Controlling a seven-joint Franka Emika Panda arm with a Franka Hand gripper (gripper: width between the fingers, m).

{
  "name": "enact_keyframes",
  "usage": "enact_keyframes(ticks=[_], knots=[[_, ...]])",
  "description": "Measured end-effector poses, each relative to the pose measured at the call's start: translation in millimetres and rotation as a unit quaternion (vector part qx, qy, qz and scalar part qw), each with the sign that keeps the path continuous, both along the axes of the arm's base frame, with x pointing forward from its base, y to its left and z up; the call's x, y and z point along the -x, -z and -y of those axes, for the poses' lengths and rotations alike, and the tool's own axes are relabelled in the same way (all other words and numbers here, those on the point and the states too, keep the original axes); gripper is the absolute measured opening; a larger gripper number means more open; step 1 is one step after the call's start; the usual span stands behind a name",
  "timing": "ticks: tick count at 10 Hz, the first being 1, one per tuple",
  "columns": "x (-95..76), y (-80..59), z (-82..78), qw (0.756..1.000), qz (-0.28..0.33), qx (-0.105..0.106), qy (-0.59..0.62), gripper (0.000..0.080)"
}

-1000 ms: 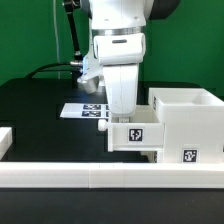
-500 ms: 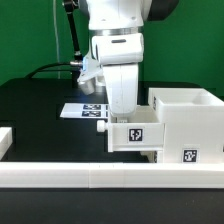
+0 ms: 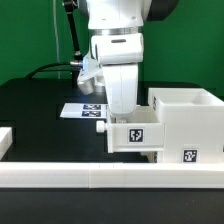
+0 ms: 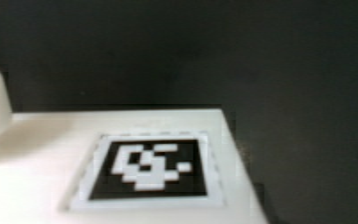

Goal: Assemble drawer

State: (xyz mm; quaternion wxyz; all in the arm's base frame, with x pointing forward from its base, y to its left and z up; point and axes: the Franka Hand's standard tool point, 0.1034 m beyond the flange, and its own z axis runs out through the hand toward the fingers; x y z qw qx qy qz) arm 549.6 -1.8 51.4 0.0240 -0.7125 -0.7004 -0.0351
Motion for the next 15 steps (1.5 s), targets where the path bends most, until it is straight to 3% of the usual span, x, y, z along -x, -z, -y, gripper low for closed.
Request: enact_keyframes(ticks=[11, 15], knots=[[6.0, 1.1, -1.4, 1.000, 0.002, 0.000, 0.000, 0.0042], [5.7, -0.1, -13.1, 1.000, -0.007, 0.000, 0.029, 0.0042]])
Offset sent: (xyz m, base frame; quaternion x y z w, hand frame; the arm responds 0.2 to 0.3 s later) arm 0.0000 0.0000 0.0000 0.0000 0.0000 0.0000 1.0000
